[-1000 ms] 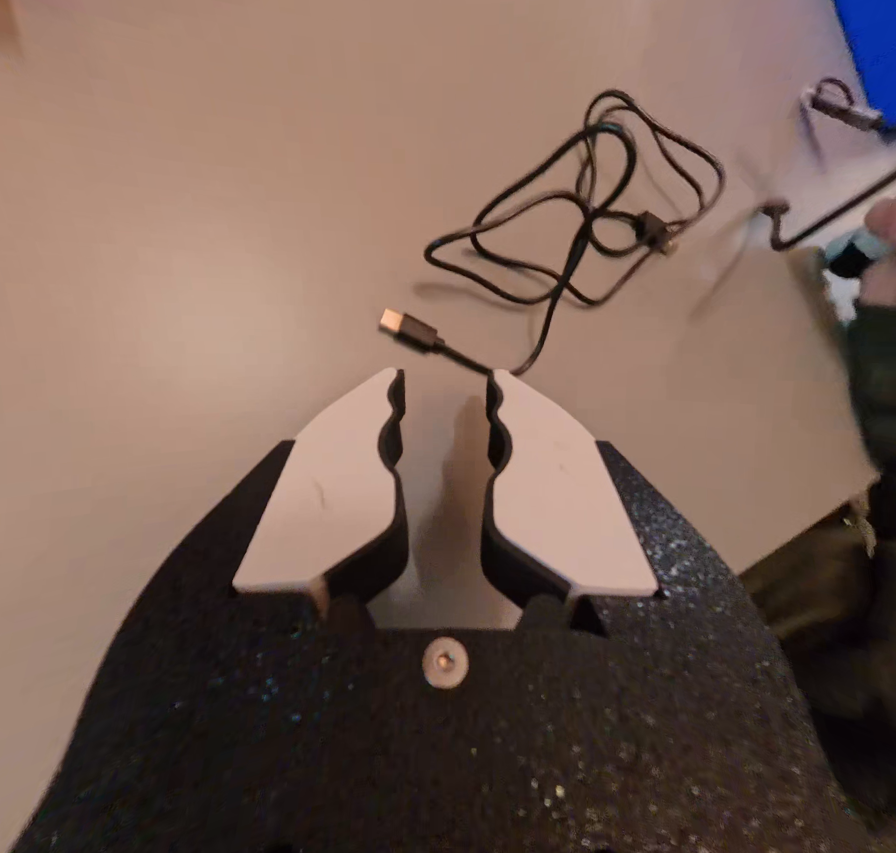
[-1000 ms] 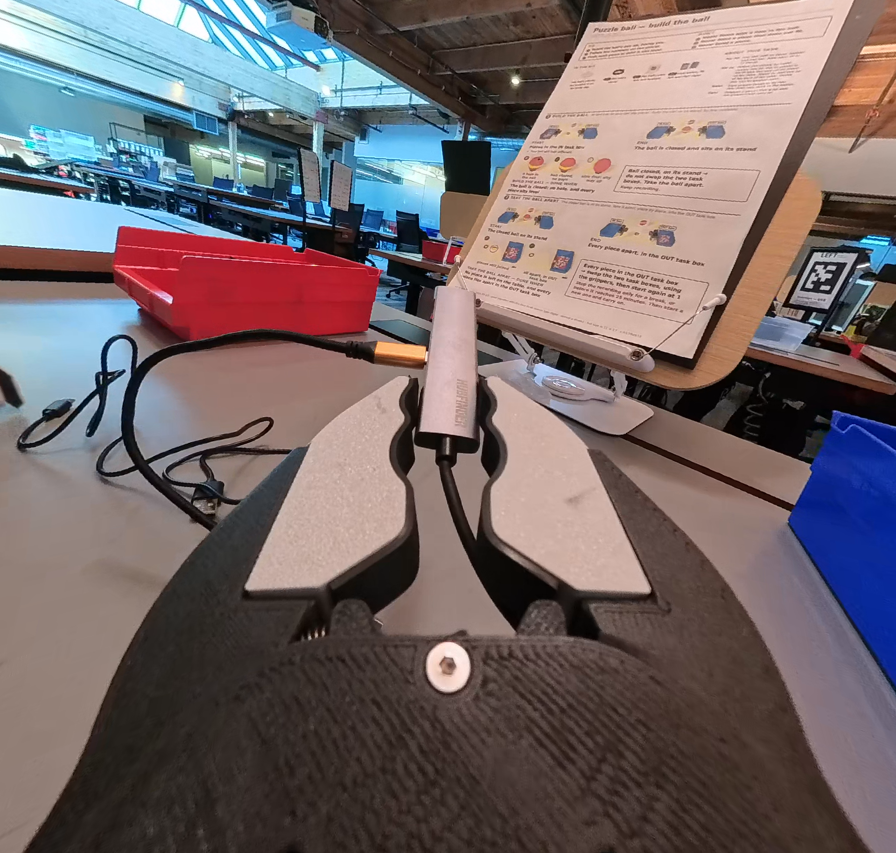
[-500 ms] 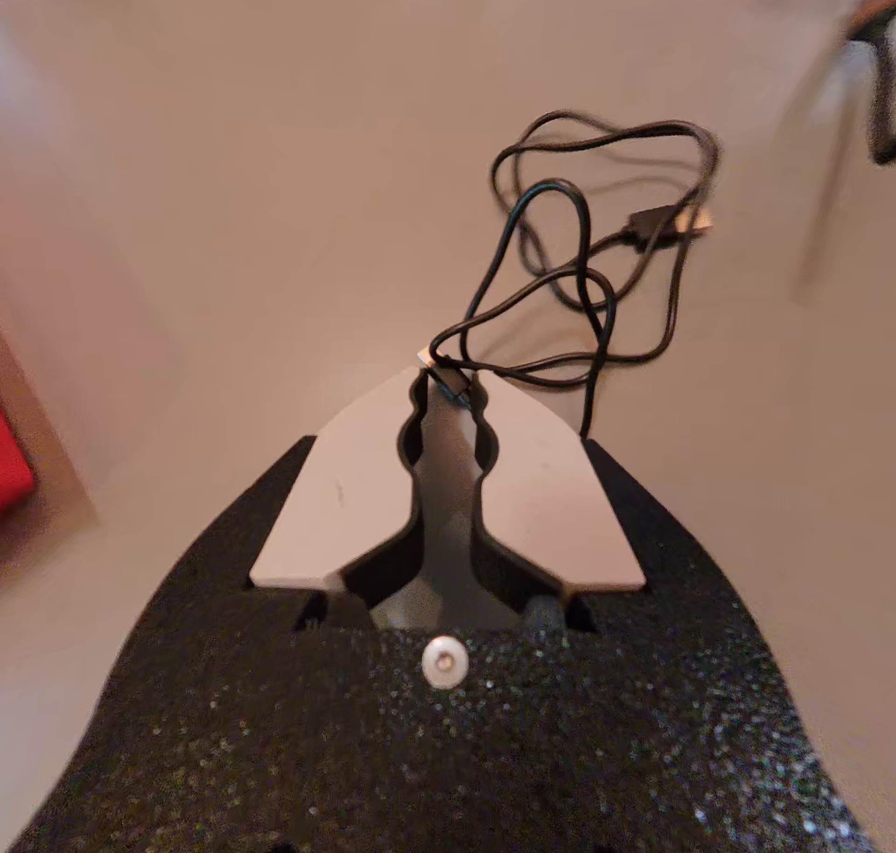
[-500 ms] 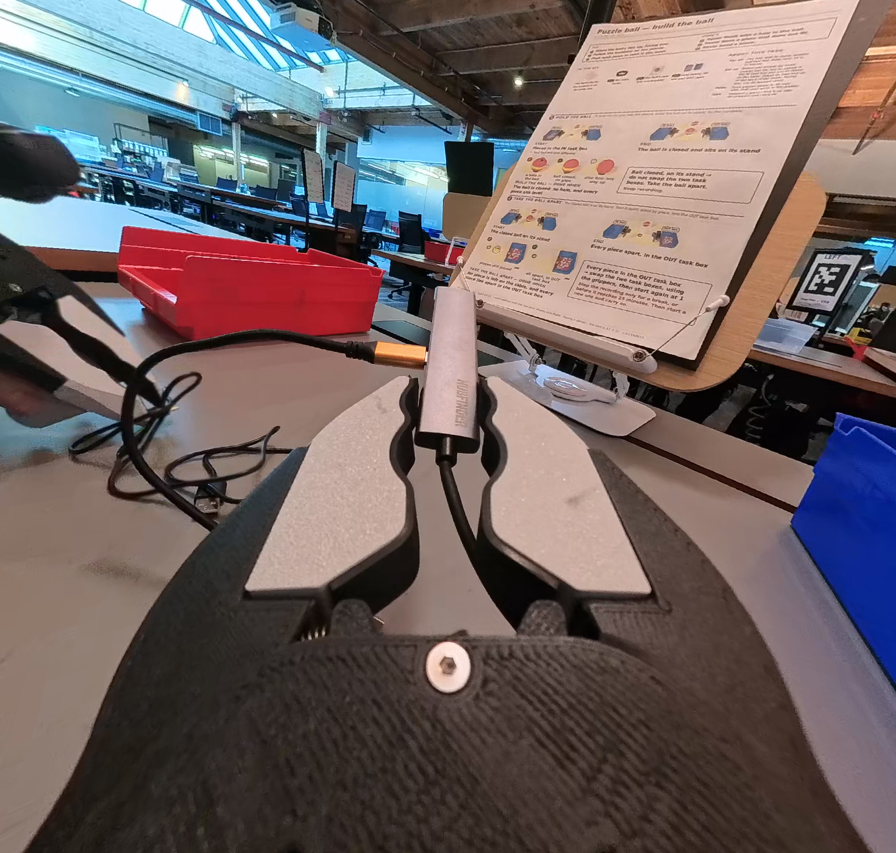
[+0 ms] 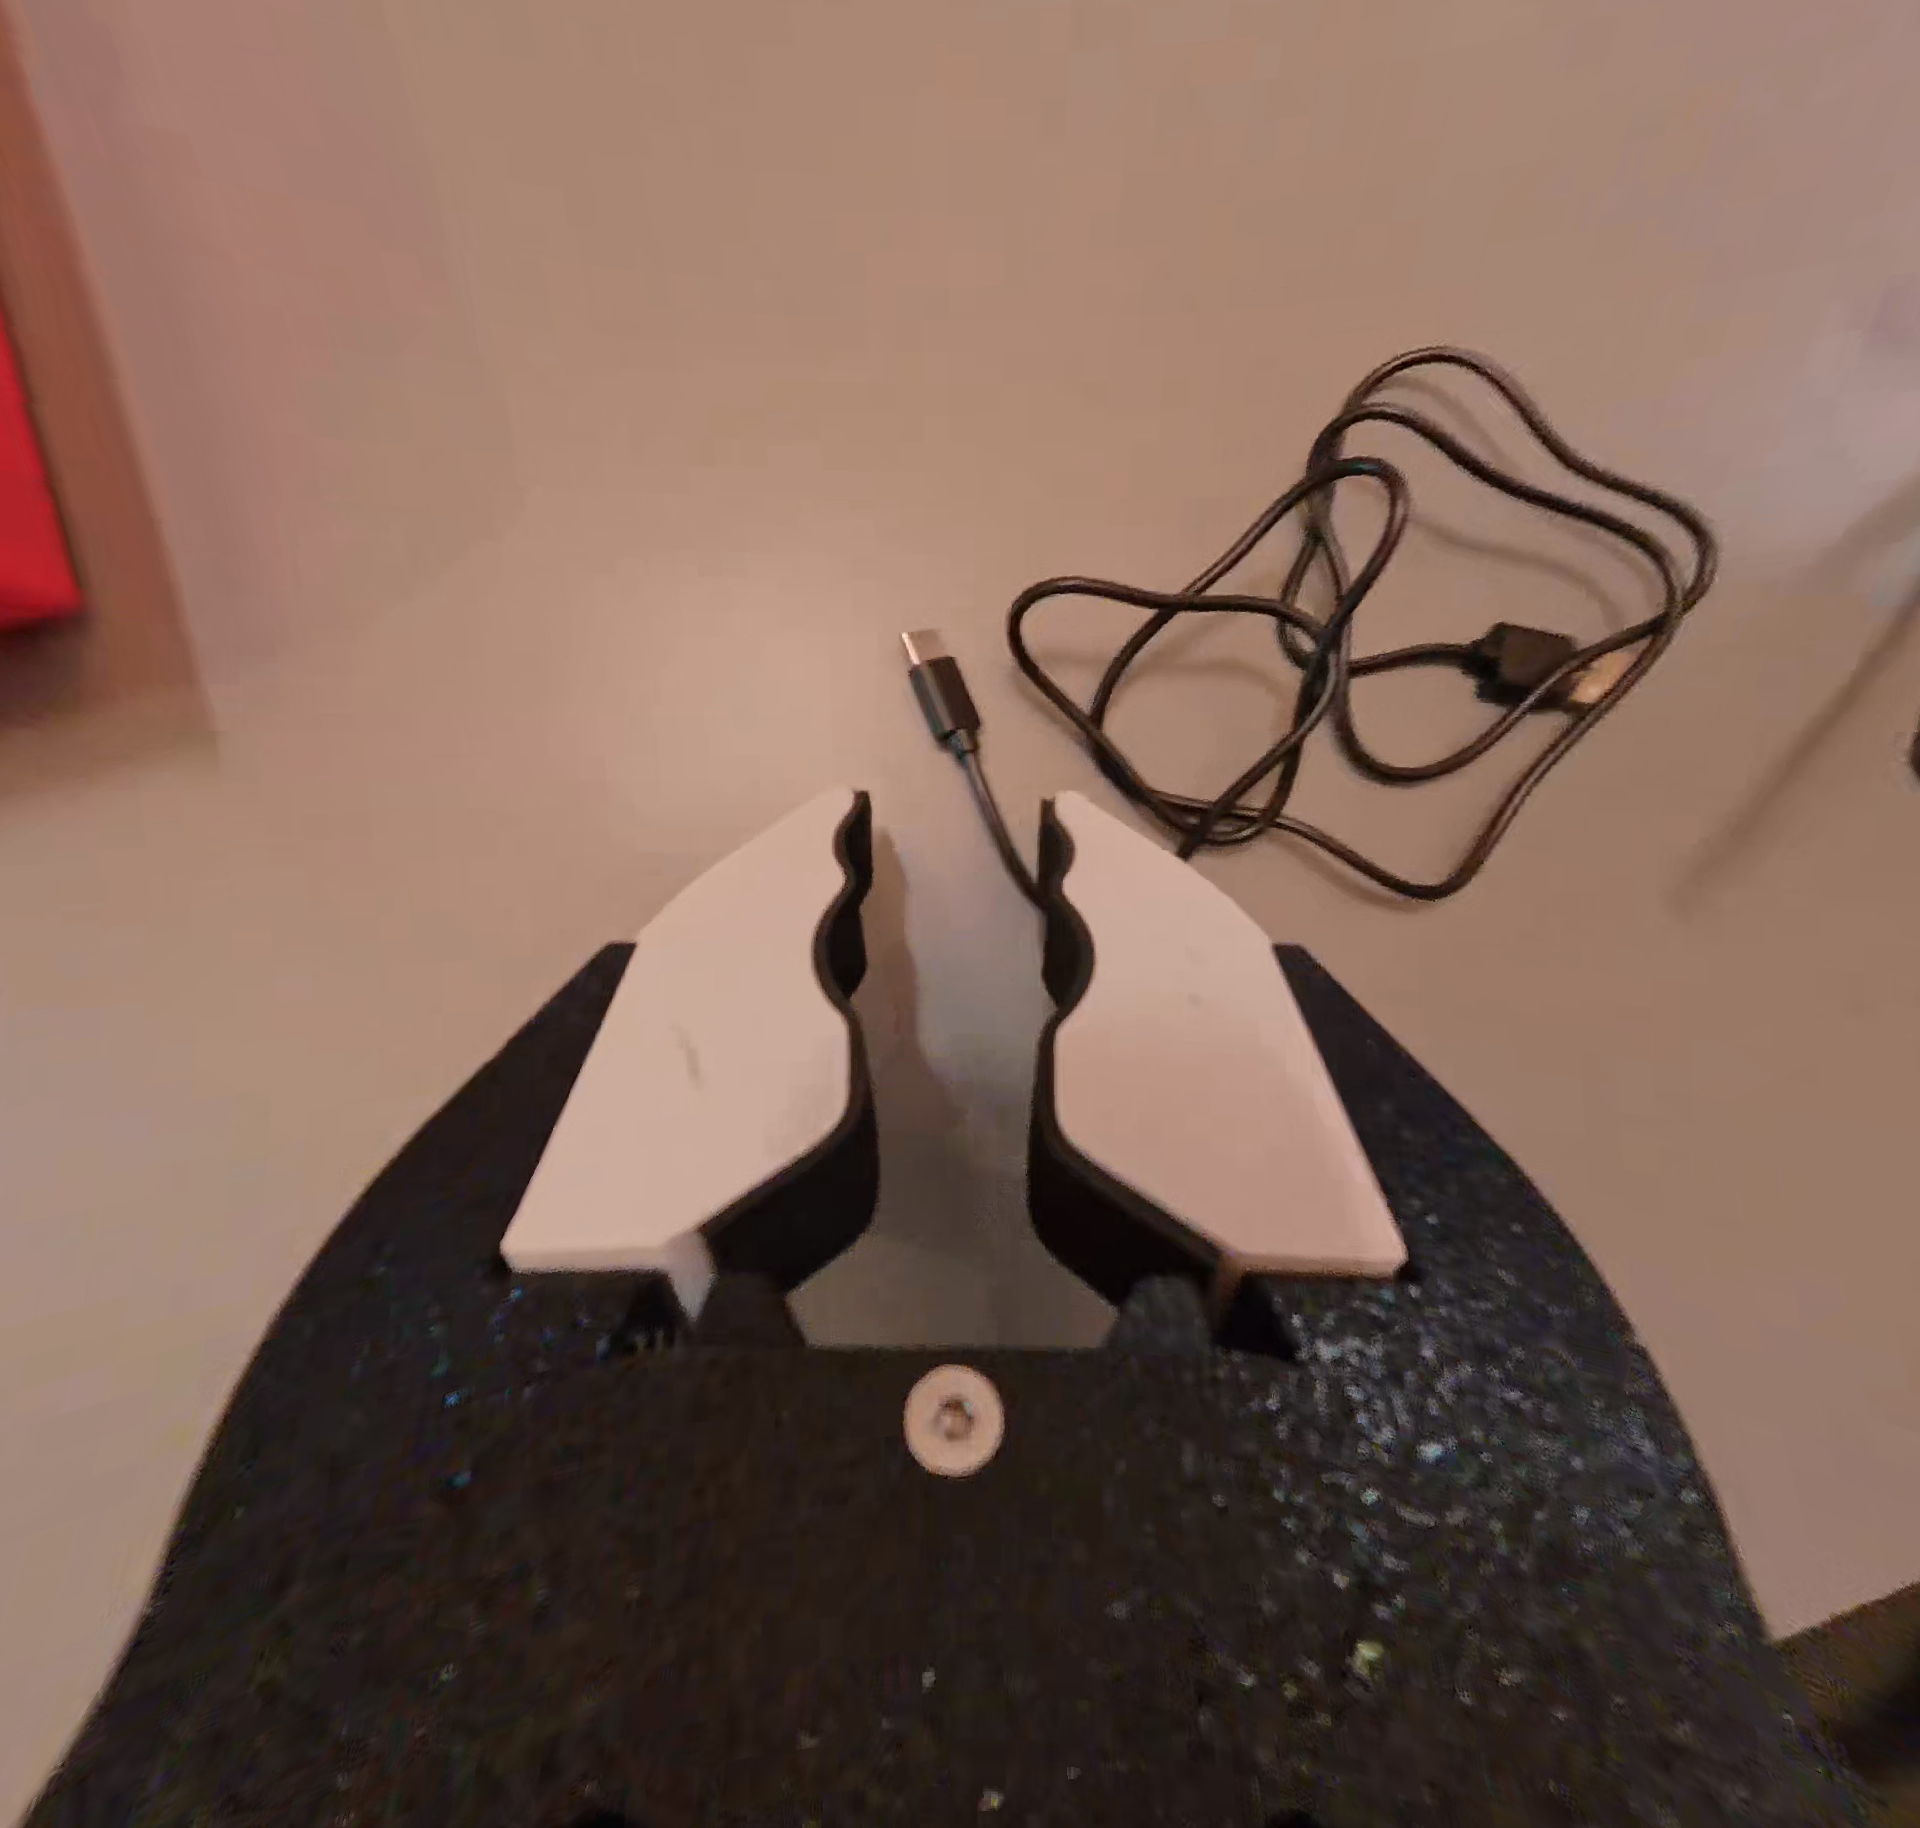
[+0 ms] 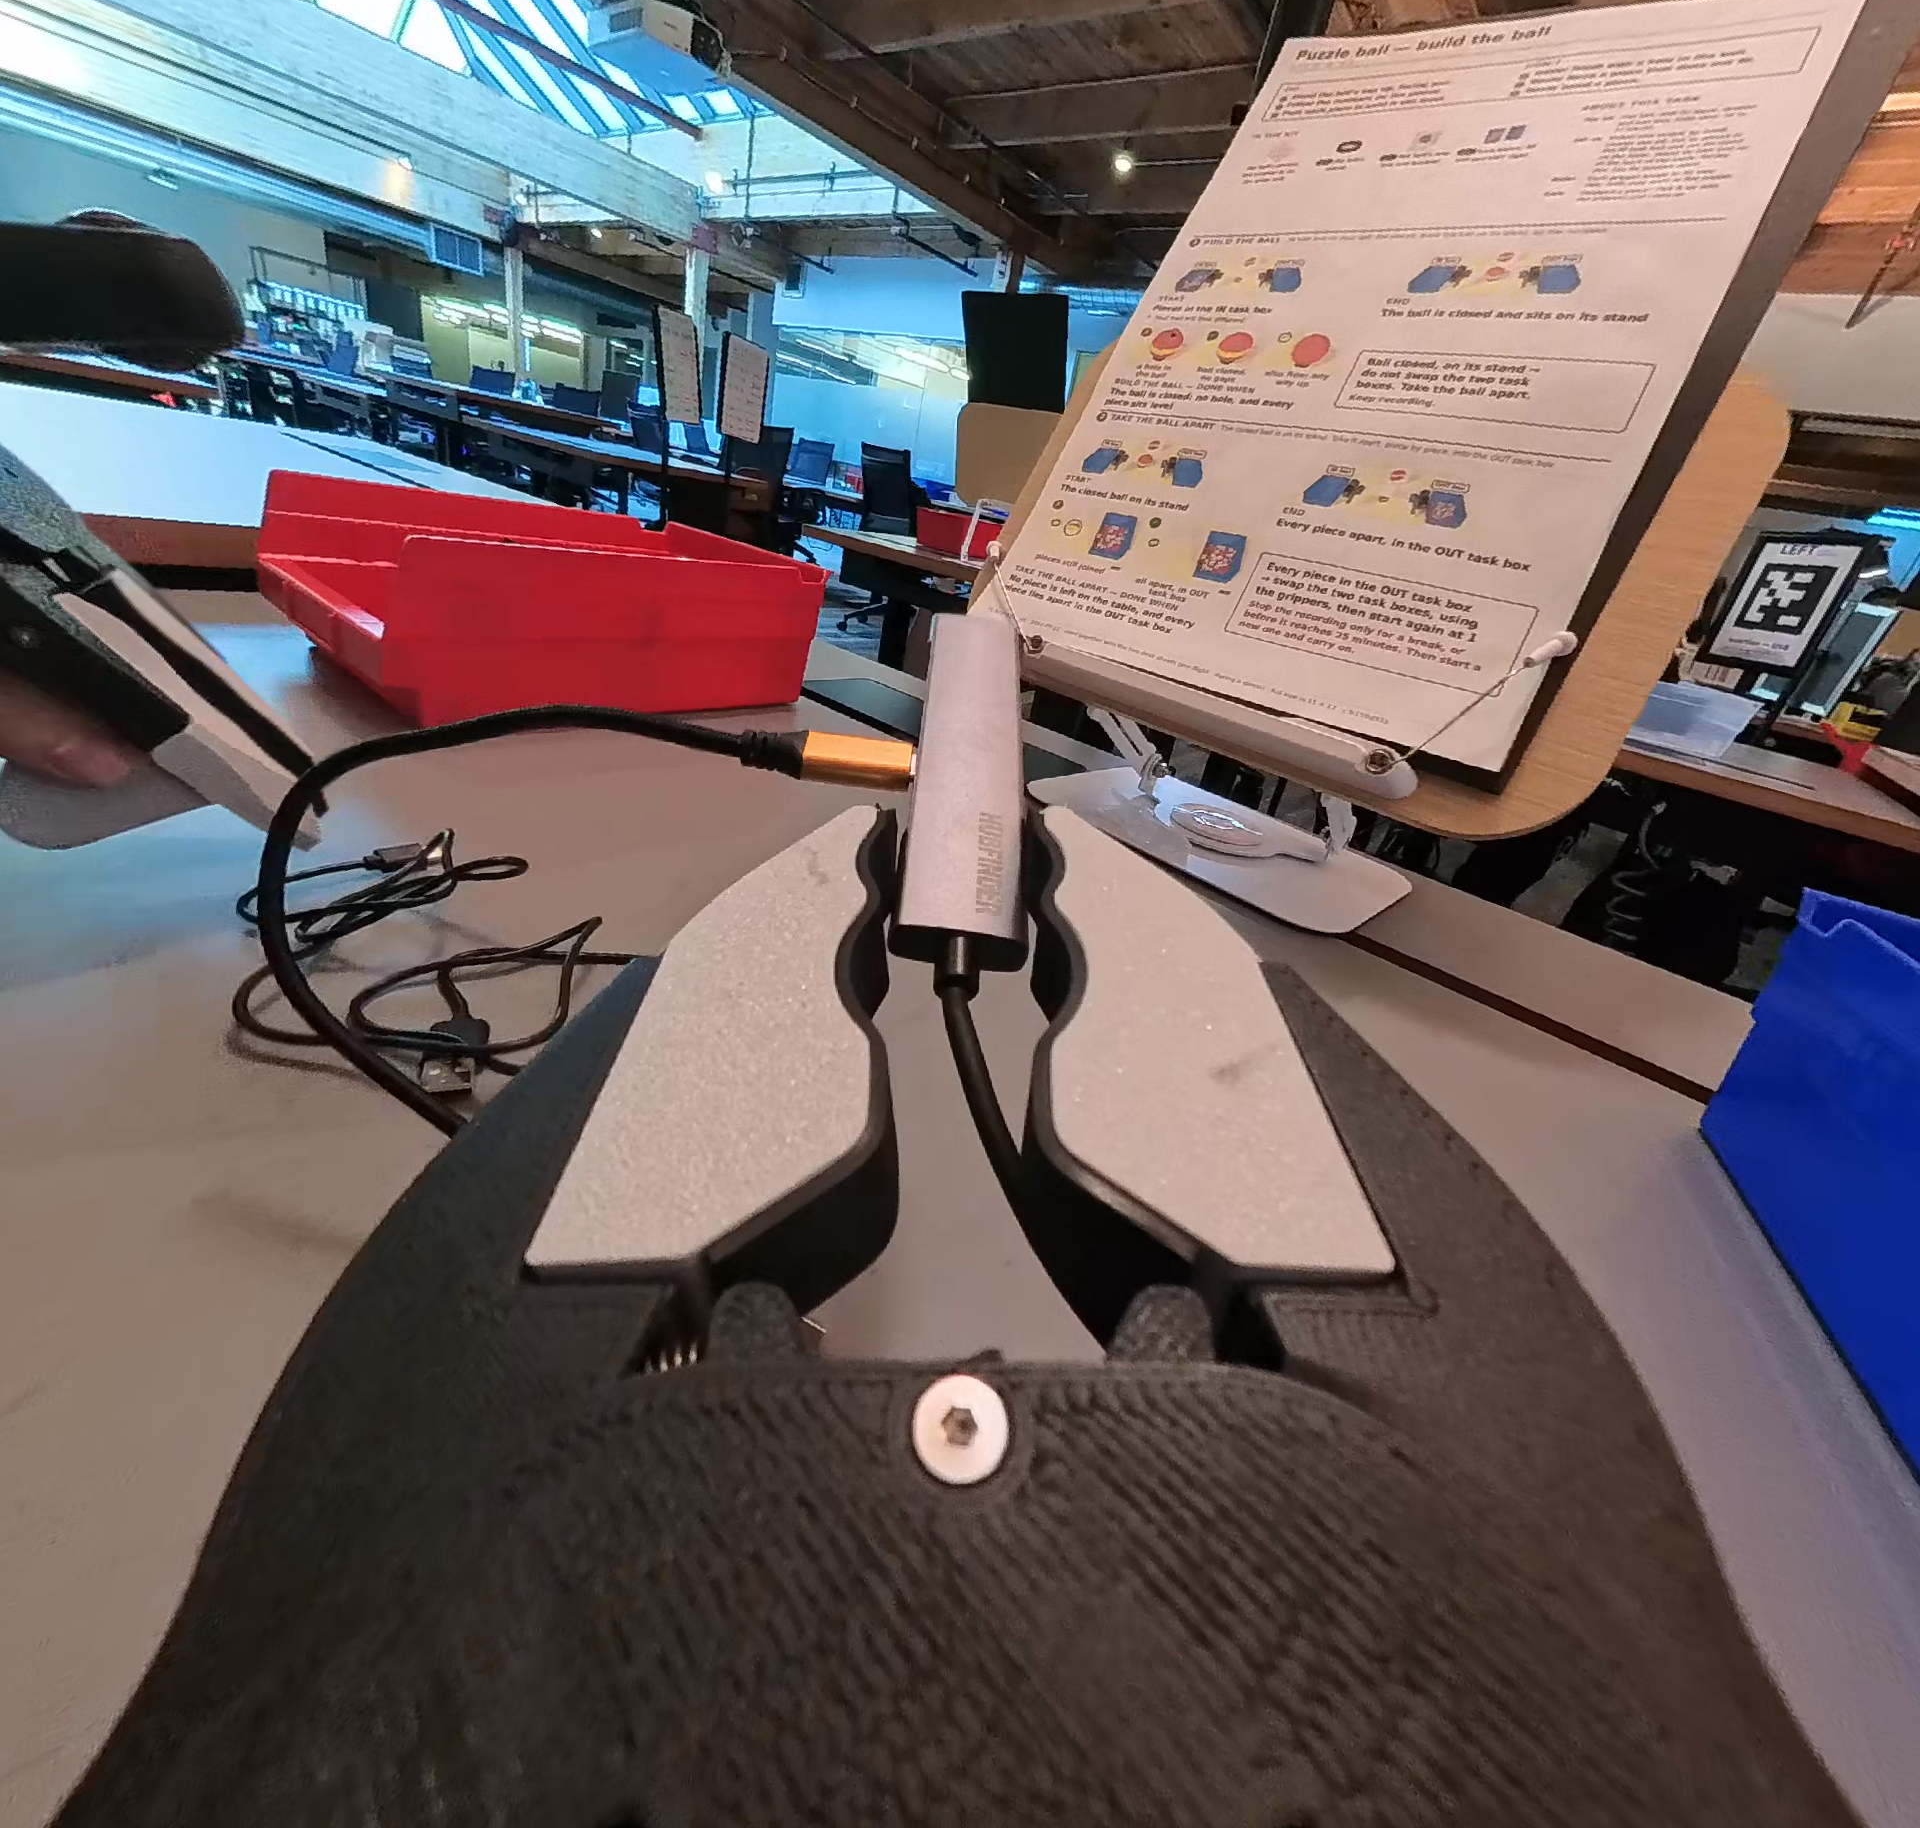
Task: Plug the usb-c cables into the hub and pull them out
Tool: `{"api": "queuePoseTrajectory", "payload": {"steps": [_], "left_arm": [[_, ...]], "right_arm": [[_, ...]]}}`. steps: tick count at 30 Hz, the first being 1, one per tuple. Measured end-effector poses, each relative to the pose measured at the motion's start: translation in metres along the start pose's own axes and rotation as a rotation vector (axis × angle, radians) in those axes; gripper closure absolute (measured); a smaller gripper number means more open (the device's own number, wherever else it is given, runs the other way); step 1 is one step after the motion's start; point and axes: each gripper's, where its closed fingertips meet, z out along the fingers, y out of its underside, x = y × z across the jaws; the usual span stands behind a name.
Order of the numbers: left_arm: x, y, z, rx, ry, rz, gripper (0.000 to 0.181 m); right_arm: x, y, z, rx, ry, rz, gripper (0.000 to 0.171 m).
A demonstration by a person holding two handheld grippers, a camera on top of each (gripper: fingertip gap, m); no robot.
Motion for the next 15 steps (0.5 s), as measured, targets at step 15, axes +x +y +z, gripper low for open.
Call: {"api": "queuePoseTrajectory", "payload": {"steps": [15], "left_arm": [[-0.009, -0.008, 0.025, 0.040, -0.122, 0.290, 0.179]], "right_arm": [[-0.001, 0.000, -0.001, -0.001, -0.004, -0.004, 0.147]]}}
